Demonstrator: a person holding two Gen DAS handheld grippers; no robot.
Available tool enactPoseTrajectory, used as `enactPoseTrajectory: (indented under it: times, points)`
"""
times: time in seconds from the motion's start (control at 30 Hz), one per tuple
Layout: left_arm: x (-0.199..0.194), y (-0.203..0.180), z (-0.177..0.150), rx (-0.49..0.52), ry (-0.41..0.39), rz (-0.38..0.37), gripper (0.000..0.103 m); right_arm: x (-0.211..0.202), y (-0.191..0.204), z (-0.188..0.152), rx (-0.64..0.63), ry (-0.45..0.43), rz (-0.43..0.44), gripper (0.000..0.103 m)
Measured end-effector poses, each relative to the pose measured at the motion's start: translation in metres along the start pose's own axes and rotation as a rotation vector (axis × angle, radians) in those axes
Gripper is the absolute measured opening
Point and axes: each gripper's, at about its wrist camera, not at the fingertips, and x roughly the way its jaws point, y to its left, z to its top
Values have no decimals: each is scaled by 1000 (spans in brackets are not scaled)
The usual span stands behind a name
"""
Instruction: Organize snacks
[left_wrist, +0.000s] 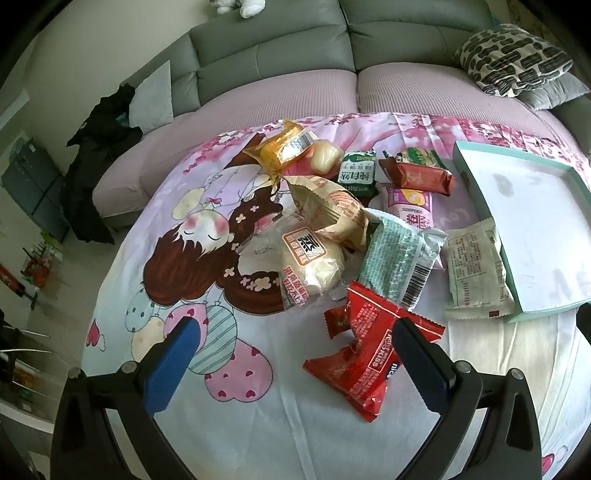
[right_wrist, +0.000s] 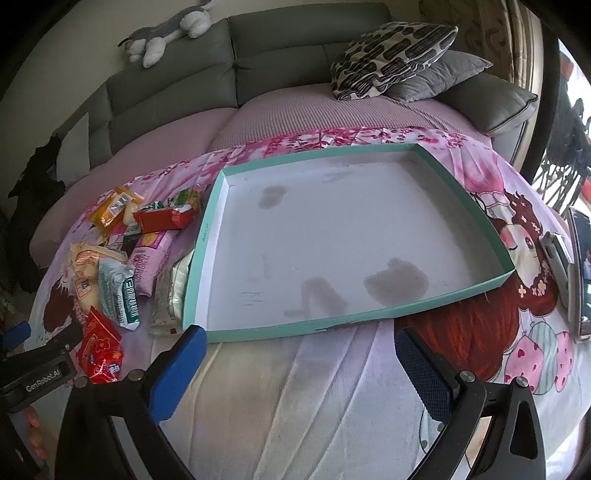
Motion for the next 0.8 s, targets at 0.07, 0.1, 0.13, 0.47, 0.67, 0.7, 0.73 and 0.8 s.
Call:
enactPoseTrajectory:
  times: [0.07,0.1,0.13,0.47,0.67,0.7,0.73,0.8]
  points:
    - [0,1,0,-3,1,-4,103,0,0,0,-2,0,-1,103]
    - [0,2,0,-5,1,-5,103,0,0,0,-6,1,-1,103]
    - [0,3,0,-5,1,-7,103,0,1,0,-9,2,0,103]
    - [-1,10,0,-32,-4,-26,103,1,2,-1,-23,4,-18,103]
    - [-3,13,-1,-38,-12,-44,103,3,3,-2,-33,9,-39,103]
    - [-3,14,-1,-40,-11,-48,103,3,3,-2,-35,10,-43,103]
    - [-3,14,-1,-44,-11,-52,103,4,4,-2,-38,10,-47,103]
    - [-2,15,-1,-50,-9,-58,103,4,5,-2,-47,10,-52,103]
